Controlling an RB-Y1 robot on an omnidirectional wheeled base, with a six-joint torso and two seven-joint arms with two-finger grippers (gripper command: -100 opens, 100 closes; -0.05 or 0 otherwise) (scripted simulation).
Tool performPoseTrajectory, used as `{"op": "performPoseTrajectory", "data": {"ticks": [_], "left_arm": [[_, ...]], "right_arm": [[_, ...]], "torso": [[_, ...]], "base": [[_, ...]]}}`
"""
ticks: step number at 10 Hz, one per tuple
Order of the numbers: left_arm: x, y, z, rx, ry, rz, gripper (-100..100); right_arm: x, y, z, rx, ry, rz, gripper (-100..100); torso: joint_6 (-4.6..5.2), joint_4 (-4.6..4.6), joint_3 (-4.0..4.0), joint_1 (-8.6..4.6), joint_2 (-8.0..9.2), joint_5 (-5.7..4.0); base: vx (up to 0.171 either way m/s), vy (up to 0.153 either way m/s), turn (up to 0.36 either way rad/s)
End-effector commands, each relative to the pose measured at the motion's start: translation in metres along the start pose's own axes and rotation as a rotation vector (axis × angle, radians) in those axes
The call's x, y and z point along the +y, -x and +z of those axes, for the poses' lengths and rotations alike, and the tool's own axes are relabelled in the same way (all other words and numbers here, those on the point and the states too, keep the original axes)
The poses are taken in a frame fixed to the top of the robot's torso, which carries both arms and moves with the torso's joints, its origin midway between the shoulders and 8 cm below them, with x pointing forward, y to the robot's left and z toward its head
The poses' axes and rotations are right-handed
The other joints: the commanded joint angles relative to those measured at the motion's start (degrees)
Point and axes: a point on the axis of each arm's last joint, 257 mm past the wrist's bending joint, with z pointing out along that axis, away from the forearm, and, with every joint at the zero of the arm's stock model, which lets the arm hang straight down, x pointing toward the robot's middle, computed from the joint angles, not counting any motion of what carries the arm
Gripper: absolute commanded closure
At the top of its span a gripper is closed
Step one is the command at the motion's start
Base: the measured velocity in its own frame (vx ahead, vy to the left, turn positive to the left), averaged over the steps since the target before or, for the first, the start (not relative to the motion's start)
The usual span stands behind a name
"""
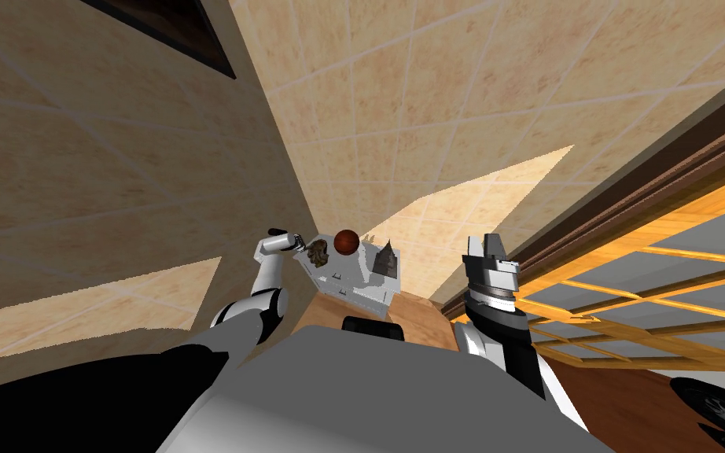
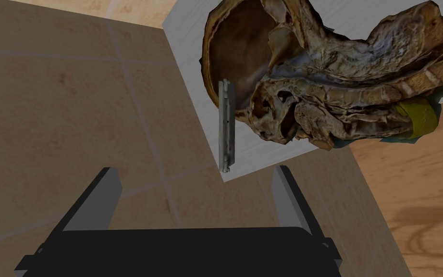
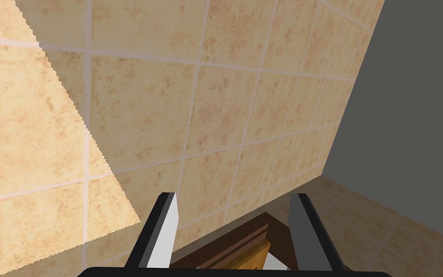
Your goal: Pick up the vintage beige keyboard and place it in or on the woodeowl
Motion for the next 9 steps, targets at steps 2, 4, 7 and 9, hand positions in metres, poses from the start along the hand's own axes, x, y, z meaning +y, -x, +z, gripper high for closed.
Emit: {"op": "performPoseTrajectory", "data": {"ticks": [2, 4, 7, 9], "left_arm": [[-0.0102, 0.0018, -0.0104, -0.003, 0.001, -0.001, -100], [-0.0077, 0.001, -0.0088, -0.002, 0.001, -0.001, 0], [-0.0076, 0.001, -0.0088, -0.002, 0.001, -0.001, 0], [-0.0076, 0.001, -0.0088, -0.002, 0.001, -0.001, 0]], "right_arm": [[0.0, 0.0, 0.0, 0.0, 0.0, 0.0, 0], [0.0, 0.0, 0.0, 0.0, 0.0, 0.0, 0], [0.0, 0.0, 0.0, 0.0, 0.0, 0.0, 0], [0.0, 0.0, 0.0, 0.0, 0.0, 0.0, 0]], "torso": [[0.0, 0.0, 0.0, 0.0, 0.01, 0.0], [0.0, 0.0, 0.0, 0.02, 0.0, 0.01], [0.0, -0.01, -0.01, 0.04, 0.0, 0.02], [0.0, -0.01, -0.01, 0.04, -0.01, 0.02]], "base": [[-0.001, -0.01, -0.011], [0.0, 0.0, 0.0], [0.0, 0.0, 0.0], [0.0, 0.0, 0.0]]}}
